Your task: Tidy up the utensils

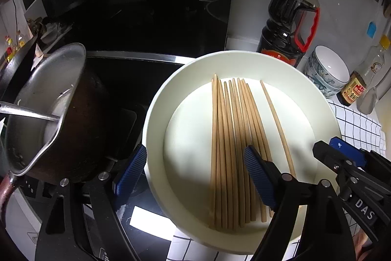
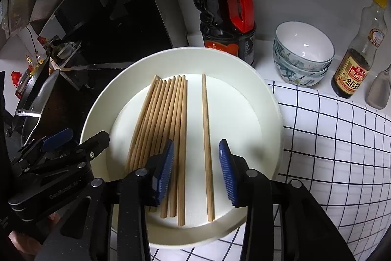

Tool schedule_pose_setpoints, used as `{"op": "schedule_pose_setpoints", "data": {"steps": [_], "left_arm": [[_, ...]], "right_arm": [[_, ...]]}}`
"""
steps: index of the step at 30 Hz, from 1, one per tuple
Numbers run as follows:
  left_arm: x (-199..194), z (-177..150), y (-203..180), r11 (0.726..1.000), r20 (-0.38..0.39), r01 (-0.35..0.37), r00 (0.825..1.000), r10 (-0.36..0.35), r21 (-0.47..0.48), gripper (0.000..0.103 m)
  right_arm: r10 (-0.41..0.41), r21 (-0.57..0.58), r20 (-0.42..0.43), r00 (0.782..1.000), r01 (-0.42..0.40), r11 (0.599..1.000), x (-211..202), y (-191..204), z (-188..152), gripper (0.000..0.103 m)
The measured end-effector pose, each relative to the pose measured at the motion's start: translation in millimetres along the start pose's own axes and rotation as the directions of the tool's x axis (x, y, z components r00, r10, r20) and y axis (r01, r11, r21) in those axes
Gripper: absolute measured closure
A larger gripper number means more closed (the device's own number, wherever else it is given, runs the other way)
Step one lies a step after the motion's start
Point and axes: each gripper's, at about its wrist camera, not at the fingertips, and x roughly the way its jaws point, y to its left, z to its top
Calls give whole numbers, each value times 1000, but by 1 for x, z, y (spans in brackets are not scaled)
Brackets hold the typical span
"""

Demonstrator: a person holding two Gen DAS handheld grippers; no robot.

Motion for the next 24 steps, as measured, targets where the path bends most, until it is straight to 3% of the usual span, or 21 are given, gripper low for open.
{"op": "schedule_pose_setpoints", "data": {"steps": [7, 24], "left_arm": [[-12, 0, 0, 1000, 21, 1, 1000, -1, -3, 19], [-30, -6, -2, 1000, 42, -11, 999, 11, -19, 14]], "right_arm": [[-18, -3, 5, 1000, 18, 1000, -14, 2, -5, 53], [-52, 14, -24, 998, 53, 999, -29, -6, -18, 46]]}}
